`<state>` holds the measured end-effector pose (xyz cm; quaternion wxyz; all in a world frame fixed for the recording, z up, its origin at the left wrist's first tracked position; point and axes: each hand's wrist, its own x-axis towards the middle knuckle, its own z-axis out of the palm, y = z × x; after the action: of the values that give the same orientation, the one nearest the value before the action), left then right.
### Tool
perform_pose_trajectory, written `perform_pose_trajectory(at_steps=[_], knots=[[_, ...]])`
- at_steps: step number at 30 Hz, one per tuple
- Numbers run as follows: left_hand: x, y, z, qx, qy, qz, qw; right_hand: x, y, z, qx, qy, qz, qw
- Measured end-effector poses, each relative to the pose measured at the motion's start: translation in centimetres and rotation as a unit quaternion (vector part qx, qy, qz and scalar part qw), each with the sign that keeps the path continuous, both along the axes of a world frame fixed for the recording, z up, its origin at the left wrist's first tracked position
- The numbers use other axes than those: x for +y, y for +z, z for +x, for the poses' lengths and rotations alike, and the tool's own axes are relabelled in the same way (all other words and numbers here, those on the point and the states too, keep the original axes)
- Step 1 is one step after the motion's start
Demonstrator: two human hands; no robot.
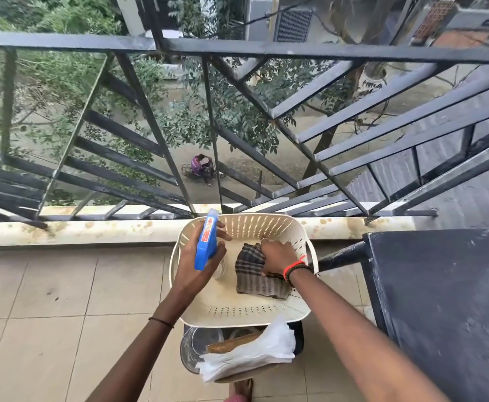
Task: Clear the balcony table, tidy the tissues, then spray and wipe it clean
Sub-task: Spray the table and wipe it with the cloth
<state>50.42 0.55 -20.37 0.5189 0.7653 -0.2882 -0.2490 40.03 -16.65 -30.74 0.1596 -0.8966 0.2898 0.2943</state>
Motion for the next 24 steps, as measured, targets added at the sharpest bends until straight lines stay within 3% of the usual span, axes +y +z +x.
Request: perform_pose_trajectory(at_steps=[10,15,20,24], knots=[[0.1,2.5,0.5,0.001,0.008,-0.024,1.000,0.5,3.1,-0.9,-0.005,-0.068,0.093,0.993],[-0.3,5.2,0.2,0.010,-0.007,-0.065,0.998,1.1,6.3,-2.4,-0.065,-0.149,0.181,0.970],[-0.5,8.6,-0.6,0.020,-0.015,-0.078,0.997,2.3,10.1,-4.1,-0.200,-0.289,0.185,0.918],[-0.1,11.5,-1.3,0.007,-0.043,-0.099,0.994,3.5,13.9,-5.4,-0.297,-0.419,0.188,0.837]])
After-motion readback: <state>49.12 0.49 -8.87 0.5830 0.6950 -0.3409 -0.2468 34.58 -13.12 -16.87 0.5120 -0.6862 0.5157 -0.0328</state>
